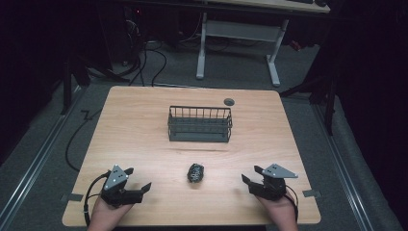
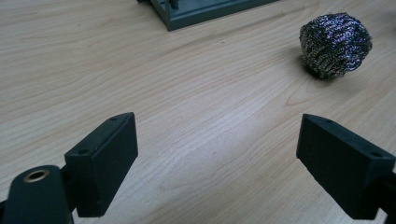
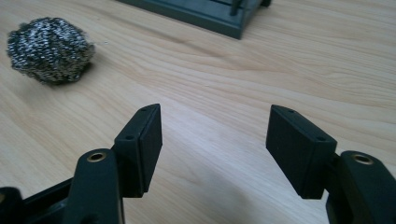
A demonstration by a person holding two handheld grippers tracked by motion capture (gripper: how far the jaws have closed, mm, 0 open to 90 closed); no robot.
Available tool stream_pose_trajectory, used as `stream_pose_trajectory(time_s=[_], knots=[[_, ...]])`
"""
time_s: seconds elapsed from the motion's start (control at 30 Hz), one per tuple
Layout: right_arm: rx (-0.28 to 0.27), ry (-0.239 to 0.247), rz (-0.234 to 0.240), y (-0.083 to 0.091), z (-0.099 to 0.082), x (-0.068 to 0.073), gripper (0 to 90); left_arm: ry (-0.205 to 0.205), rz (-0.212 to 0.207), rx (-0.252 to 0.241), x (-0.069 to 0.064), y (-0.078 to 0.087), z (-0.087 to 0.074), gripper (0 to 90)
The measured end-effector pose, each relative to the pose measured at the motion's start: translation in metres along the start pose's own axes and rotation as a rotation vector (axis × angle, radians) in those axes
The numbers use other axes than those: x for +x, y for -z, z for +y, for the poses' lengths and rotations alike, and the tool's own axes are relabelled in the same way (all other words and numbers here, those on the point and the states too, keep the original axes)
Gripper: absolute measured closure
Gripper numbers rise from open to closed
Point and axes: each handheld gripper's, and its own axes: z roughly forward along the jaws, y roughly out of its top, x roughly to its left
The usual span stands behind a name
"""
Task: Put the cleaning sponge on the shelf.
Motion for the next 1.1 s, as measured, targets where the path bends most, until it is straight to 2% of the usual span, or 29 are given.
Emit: stream_pose_trajectory(time_s=[0.13, 0.2, 0.23, 0.3, 0.37, 0.53, 0.6, 0.8, 1.1], knots=[[0.006, 0.011, -0.03, 0.008, -0.006, -0.009, 35.3, -0.007, -0.002, 0.005, -0.005, -0.003, 0.001, 12.6], [-0.002, 0.016, -0.054, 0.016, -0.014, -0.014, 35.8, -0.011, -0.002, 0.009, -0.007, -0.005, 0.002, 12.5], [-0.017, -0.022, -0.057, 0.022, -0.02, -0.019, 36.7, -0.007, -0.008, 0.009, -0.009, -0.007, 0.004, 12.5], [-0.037, -0.069, -0.05, 0.024, -0.021, -0.023, 36.9, -0.006, -0.009, 0.007, -0.011, -0.009, 0.007, 12.5], [-0.047, -0.086, -0.054, 0.025, -0.022, -0.024, 37.2, 0.001, -0.017, -0.001, -0.014, -0.011, 0.009, 12.3], [-0.039, -0.069, -0.052, 0.022, -0.023, -0.023, 37.6, 0.003, -0.026, -0.003, -0.02, -0.014, 0.012, 12.2], [-0.041, -0.068, -0.052, 0.022, -0.023, -0.023, 37.7, 0.011, -0.044, -0.003, -0.025, -0.017, 0.014, 12.2], [-0.039, -0.071, -0.044, 0.02, -0.023, -0.024, 38.1, -0.009, -0.073, 0.005, -0.039, -0.029, 0.019, 12.2], [-0.033, -0.063, -0.039, 0.018, -0.023, -0.021, 38.6, -0.019, -0.103, 0.003, -0.052, -0.038, 0.025, 13.0]])
